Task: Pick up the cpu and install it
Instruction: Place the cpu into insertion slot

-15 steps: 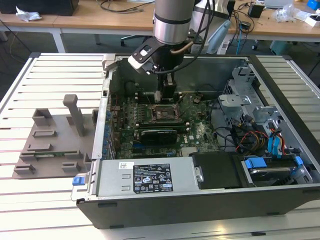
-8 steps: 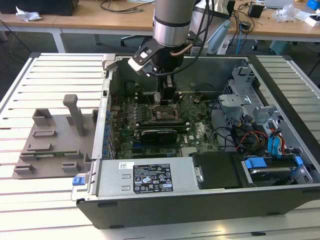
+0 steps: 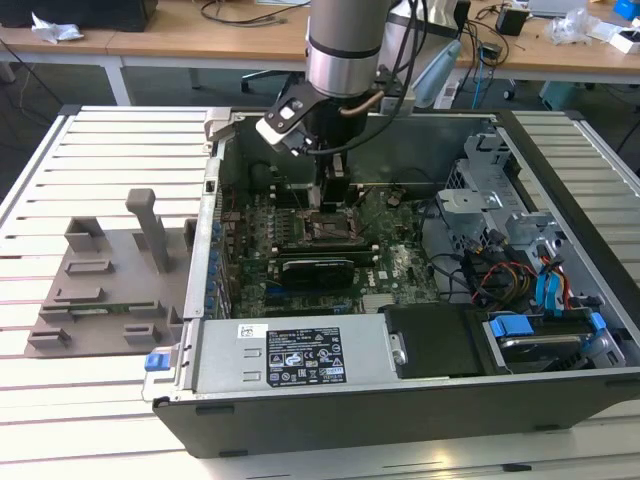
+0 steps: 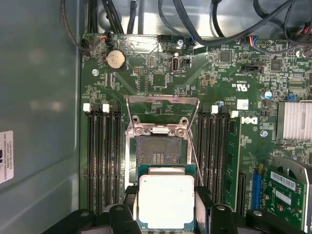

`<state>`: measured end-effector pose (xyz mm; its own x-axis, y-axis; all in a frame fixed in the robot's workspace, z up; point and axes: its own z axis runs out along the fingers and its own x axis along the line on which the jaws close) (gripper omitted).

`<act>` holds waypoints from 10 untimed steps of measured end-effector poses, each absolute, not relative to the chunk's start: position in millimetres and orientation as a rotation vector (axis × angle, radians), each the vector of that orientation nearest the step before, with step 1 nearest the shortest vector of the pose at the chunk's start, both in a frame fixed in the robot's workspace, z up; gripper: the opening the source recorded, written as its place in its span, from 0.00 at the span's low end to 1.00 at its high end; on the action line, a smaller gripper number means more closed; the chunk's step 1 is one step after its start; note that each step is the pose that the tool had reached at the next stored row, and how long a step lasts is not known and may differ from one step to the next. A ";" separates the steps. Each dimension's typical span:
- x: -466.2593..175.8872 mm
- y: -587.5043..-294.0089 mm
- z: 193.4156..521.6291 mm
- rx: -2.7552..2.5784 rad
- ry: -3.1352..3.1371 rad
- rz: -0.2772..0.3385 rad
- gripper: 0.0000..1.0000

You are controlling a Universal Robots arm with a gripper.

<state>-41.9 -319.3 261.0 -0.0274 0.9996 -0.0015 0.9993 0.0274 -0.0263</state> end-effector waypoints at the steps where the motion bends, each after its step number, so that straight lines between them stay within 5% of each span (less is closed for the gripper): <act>1: -41.6 -319.3 260.2 -2.181 -2.238 0.031 0.55; 10: -35.9 -318.9 243.9 -2.180 -2.236 0.034 0.55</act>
